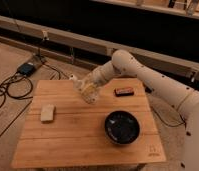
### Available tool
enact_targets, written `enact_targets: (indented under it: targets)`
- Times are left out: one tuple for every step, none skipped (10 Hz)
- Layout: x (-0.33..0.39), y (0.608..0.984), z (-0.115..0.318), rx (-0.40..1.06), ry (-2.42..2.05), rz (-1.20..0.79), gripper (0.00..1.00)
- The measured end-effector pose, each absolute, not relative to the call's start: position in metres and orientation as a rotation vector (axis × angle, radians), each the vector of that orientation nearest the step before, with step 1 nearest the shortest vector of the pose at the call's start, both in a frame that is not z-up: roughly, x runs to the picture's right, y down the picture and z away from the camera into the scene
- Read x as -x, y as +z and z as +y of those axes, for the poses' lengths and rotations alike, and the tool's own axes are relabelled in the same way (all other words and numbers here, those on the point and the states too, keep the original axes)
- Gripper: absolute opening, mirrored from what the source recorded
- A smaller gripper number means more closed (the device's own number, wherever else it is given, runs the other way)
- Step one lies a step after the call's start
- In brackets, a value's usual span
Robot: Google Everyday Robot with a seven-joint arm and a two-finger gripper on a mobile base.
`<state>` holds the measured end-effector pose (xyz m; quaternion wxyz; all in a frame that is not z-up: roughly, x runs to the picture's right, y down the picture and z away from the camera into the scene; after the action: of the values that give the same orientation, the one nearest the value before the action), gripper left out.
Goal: Stand the bottle upright
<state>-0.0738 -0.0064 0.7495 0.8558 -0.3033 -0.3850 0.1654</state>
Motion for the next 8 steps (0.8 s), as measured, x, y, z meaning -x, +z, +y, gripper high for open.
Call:
enact_targets:
  targets:
    - [0.0735, 0.7496, -0.0062, 0.638, 0.348, -0.809, 0.00]
    - [0.0738, 0.7496, -0.0061, 0.638, 0.348, -0.809, 0.00]
    - [0.0738, 0.7496, -0.0061, 0.638, 0.348, -0.809, 0.00]
    - [0.0736, 0.7495, -0.0062, 0.638, 0.349, -0.810, 0.00]
    - [0.0741, 0.7491, -0.0066, 0.637, 0.353, -0.817, 0.00]
    - [0.0760, 0.7467, -0.0090, 0.626, 0.364, -0.860, 0.00]
    - [0.0755, 0.7447, -0.0124, 0.607, 0.382, -0.911, 0.00]
    - [0.0729, 0.7433, -0.0150, 0.588, 0.397, -0.955, 0.00]
